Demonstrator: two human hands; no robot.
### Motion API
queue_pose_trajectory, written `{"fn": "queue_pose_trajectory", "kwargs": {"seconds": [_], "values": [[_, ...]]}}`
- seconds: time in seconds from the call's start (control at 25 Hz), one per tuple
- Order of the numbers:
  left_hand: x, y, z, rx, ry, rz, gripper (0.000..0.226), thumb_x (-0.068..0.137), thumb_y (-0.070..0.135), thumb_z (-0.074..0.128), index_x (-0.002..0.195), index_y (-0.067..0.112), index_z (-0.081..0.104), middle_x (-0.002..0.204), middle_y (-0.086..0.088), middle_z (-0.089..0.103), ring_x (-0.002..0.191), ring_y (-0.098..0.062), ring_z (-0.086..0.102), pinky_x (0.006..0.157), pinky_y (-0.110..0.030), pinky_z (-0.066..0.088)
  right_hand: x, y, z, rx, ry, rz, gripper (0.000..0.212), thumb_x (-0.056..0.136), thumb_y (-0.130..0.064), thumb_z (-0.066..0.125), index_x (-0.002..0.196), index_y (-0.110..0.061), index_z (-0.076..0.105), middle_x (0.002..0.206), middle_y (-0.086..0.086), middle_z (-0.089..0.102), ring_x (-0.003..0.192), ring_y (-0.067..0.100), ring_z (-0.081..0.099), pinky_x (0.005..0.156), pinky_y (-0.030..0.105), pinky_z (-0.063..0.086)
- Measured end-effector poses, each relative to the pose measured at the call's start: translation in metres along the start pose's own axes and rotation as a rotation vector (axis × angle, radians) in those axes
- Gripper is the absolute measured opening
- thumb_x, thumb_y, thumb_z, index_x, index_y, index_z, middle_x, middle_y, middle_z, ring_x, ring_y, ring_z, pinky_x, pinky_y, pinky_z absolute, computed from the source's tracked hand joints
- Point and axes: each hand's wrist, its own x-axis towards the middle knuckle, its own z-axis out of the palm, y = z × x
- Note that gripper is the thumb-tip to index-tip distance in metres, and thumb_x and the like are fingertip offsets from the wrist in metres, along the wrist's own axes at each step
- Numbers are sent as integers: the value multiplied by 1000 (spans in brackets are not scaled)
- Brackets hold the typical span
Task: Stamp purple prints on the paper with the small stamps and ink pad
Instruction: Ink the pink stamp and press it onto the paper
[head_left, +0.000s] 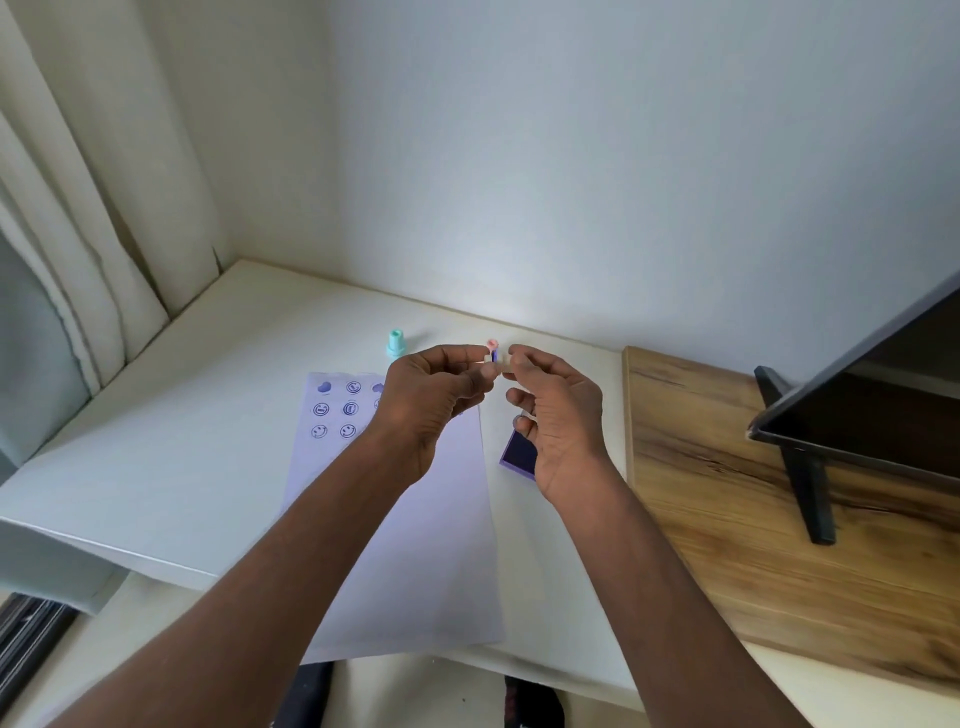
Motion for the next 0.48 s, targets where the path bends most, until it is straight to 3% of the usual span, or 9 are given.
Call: {"fn": "queue_pose_trajectory", "kwargs": {"seconds": [0.24,0.48], "values": [[5,1,-10,-14,38,-31,19,83,0,79,102,0,77,93,-20,76,89,-31,70,103,-49,55,5,9,8,-116,-20,-70,12,90,-23,78,101,-22,83,100,5,80,56,3,59,51,24,40],[5,3,-15,20,48,-3,19,83,-2,79,101,0,77,94,-21,77,99,-42,75,98,-46,59,2,8,6,-152,-42,-72,14,91,-20,77,104,-24,81,97,-2,80,61,6,64,55,24,43]]}}
